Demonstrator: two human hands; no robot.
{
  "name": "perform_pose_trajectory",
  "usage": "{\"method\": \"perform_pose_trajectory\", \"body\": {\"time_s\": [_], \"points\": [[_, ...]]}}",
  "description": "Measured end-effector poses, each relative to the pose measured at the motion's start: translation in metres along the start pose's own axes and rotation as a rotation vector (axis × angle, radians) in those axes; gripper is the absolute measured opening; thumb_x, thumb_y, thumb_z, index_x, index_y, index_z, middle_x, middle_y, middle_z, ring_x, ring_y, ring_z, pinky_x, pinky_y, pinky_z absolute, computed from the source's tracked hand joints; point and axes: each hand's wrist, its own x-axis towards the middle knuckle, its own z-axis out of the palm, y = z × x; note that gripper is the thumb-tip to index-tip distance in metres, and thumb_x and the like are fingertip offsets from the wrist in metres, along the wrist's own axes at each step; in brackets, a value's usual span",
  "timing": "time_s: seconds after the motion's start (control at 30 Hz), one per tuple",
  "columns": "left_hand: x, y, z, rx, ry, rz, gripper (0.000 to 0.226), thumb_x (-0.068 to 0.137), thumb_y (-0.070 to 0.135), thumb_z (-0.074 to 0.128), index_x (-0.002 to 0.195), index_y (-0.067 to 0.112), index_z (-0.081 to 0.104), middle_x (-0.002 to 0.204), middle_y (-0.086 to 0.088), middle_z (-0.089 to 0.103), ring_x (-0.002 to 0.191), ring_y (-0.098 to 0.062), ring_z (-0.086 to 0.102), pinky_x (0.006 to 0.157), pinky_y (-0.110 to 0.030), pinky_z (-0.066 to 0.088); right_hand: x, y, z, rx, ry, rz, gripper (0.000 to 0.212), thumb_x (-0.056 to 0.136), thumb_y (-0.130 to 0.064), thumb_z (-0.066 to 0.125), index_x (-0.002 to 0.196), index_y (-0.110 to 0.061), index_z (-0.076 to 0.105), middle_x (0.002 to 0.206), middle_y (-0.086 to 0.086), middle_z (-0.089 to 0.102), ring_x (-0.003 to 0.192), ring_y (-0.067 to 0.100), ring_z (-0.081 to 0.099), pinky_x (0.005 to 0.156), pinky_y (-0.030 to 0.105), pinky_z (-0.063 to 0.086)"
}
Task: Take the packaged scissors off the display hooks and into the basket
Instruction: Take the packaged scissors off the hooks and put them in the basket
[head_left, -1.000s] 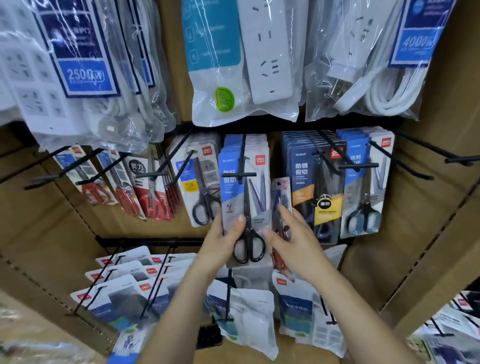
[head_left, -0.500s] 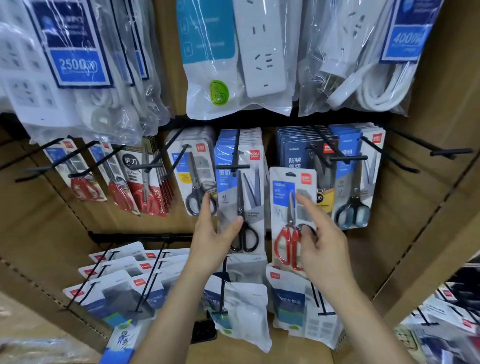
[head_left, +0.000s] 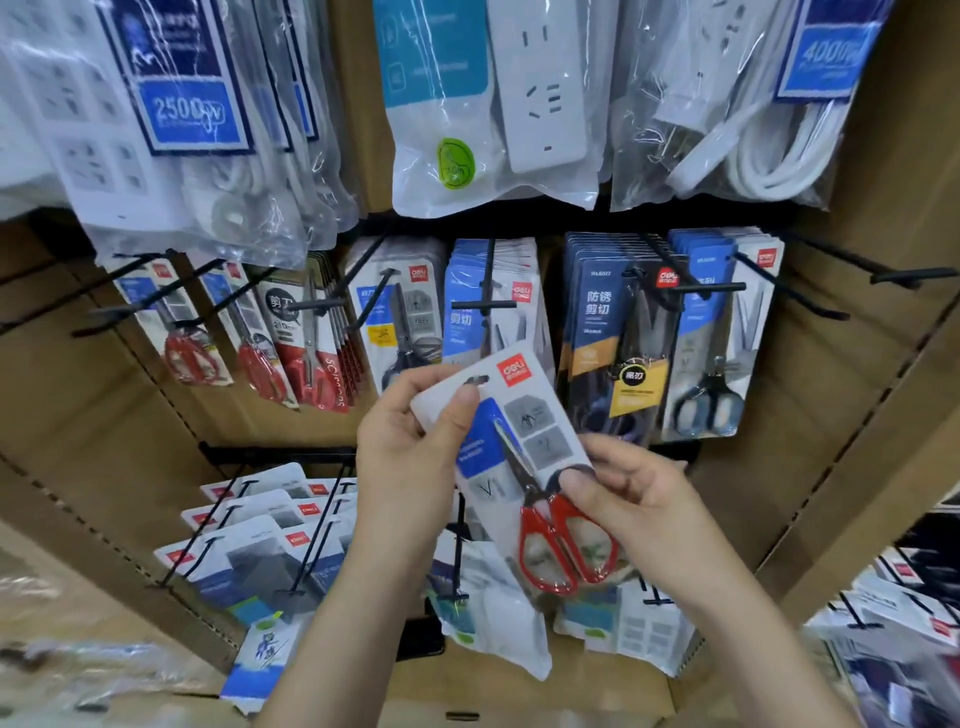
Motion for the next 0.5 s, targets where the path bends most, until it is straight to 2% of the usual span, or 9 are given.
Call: {"method": "perform_pose_trajectory", "body": {"time_s": [0.07,0.13,0.2,0.27,0.4,0.5], "points": [[-0.001,0.006,-0.010,-0.012,0.053,0.046,0.004,0.087,0.013,0.065,0.087,0.016,0.063,0.074,0.003,0.075,0.064,-0.008,0.070,0.052,-0.021,0.054,-0.002,0.004,0.004,-0.051,-0.176,0.072,0.030,0.088,-0.033,0.064,0.111,-0.014,0.069,0.102,0.005,0.076,0.095,0.020,0.073,0.080,0.034,0.060],[-0.002,0.012,-0.021,-0.001,0.090,0.081,0.008,0.081,0.024,0.066,0.085,0.018,0.062,0.077,0.002,0.075,0.067,-0.009,0.070,0.053,-0.023,0.055,-0.001,0.013,0.009,-0.201,-0.270,0.150,0.027,0.094,-0.038,0.062,0.108,-0.016,0.068,0.105,0.009,0.073,0.098,0.027,0.071,0.082,0.043,0.060],[-0.003,0.018,-0.032,-0.001,0.119,0.074,0.015,0.075,0.029,0.066,0.084,0.018,0.061,0.079,0.001,0.075,0.071,-0.012,0.071,0.057,-0.027,0.058,0.001,0.017,0.016,-0.293,-0.263,0.216,0.018,0.097,-0.035,0.059,0.104,-0.021,0.068,0.096,0.005,0.073,0.086,0.023,0.073,0.066,0.032,0.058],[-0.005,0.021,-0.041,0.003,0.145,0.046,0.015,0.076,0.031,0.066,0.082,0.018,0.061,0.081,-0.003,0.076,0.072,-0.016,0.072,0.060,-0.031,0.060,0.003,0.022,0.025,-0.250,-0.246,0.223,0.015,0.098,-0.027,0.059,0.102,-0.017,0.068,0.089,0.007,0.073,0.074,0.021,0.073,0.057,0.024,0.052],[-0.010,0.026,-0.055,-0.036,0.203,0.001,0.018,0.077,0.033,0.065,0.080,0.016,0.062,0.084,-0.009,0.076,0.072,-0.019,0.070,0.066,-0.037,0.057,0.009,0.024,0.040,-0.118,-0.195,0.186,0.009,0.093,-0.017,0.066,0.093,-0.011,0.073,0.076,0.008,0.073,0.066,0.017,0.070,0.060,0.023,0.053],[-0.012,0.032,-0.061,-0.089,0.261,-0.017,0.022,0.079,0.032,0.063,0.087,0.012,0.063,0.085,-0.010,0.077,0.070,-0.017,0.072,0.063,-0.032,0.061,0.012,0.022,0.048,-0.037,-0.235,0.202,0.017,0.086,-0.025,0.069,0.089,-0.009,0.073,0.073,0.008,0.074,0.067,0.020,0.071,0.065,0.032,0.058]]}}
